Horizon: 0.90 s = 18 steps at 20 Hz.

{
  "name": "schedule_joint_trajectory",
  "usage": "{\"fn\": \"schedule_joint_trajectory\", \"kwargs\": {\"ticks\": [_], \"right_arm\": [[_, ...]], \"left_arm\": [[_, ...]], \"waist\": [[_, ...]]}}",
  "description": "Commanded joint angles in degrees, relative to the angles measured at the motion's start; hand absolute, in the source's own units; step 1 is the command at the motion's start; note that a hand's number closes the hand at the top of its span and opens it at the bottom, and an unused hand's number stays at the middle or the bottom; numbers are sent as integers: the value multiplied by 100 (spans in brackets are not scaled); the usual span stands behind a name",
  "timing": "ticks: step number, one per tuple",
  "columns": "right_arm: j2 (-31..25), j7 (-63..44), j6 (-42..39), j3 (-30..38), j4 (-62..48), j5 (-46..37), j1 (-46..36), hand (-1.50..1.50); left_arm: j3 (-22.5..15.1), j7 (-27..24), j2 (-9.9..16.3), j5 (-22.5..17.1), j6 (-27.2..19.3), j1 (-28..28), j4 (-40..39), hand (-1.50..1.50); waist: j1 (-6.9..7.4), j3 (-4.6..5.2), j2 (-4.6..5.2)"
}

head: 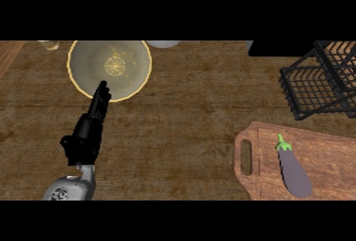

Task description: Pick the lemon from the cutting board and place it in the tiered basket

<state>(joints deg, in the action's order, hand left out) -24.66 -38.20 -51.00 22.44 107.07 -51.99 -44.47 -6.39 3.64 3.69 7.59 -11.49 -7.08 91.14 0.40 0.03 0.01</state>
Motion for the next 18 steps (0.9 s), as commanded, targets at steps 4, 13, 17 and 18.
{"fn": "schedule_joint_trajectory", "kwargs": {"ticks": [4,13,17,18], "right_arm": [[-819,716,980,-221,-1582,-321,-242,150],[-1343,1922,2166,-140,-3309,-506,140,150],[-590,934,2194,465,-3274,1,-257,-150],[-823,1308,2375,602,-3816,49,-261,-150]], "left_arm": [[4,-258,-130,111,-55,-63,-339,0],[287,9,56,-69,156,-259,-141,0],[244,-125,-2,12,123,-328,-410,0],[145,-314,109,-86,312,242,1,0]], "waist": [[6,-1,14],[13,-4,18],[-6,-2,12],[67,-4,16]]}}
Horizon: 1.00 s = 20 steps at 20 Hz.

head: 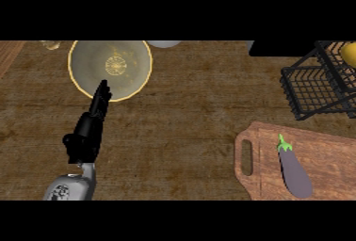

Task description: Pick the lemon from the cutting board and place it in the tiered basket

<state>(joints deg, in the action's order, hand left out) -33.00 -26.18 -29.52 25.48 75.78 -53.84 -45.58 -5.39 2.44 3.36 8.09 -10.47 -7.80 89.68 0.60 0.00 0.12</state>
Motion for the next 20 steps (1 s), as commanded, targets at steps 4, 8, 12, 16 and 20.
{"fn": "schedule_joint_trajectory", "kwargs": {"ticks": [4,8,12,16,20], "right_arm": [[2,228,369,706,-740,758,-345,-150],[224,55,1092,1306,-416,1089,-304,-150],[-264,0,1246,1877,-455,1271,40,-150],[-777,-375,892,2769,-340,1831,213,-150],[-1103,-134,474,3730,-286,2516,929,-150]], "left_arm": [[-94,119,-136,150,-103,-95,-101,0],[-26,-58,-101,34,-44,123,35,0],[34,427,-44,83,-63,-238,230,0],[176,265,71,-32,35,-59,153,0],[-53,94,-235,227,-305,256,150,0]], "waist": [[-21,-1,-1],[-37,-1,-16],[-96,-4,-22],[-175,-2,-46],[-268,-5,-67]]}}
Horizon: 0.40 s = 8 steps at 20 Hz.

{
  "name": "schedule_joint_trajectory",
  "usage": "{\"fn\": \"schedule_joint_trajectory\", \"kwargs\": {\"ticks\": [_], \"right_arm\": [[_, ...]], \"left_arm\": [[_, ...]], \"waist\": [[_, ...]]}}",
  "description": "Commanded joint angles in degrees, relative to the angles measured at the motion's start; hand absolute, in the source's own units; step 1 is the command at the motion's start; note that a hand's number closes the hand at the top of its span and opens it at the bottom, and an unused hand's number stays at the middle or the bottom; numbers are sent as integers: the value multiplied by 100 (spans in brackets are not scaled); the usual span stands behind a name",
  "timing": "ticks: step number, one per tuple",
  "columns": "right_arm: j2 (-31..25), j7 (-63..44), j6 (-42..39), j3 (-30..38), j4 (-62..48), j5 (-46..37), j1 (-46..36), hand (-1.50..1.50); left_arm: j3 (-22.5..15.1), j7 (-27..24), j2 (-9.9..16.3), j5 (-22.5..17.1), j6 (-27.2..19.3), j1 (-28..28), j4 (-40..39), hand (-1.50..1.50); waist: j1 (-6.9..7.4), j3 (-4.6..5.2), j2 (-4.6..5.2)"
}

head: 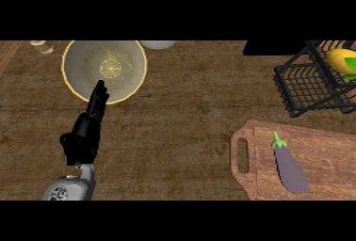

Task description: Pick the lemon from the cutting board and place it in the tiered basket

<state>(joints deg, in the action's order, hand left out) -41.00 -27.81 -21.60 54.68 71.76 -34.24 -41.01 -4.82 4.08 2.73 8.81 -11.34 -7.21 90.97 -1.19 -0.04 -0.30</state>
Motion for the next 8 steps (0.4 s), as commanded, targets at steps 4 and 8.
{"fn": "schedule_joint_trajectory", "kwargs": {"ticks": [4,8], "right_arm": [[-723,848,-877,1633,-374,1154,1363,-150],[-1198,1524,-1788,2608,-947,1690,2402,-150]], "left_arm": [[-85,57,-144,121,-120,-118,-89,0],[183,15,129,-123,95,134,81,0]], "waist": [[-74,-6,8],[-173,-12,-17]]}}
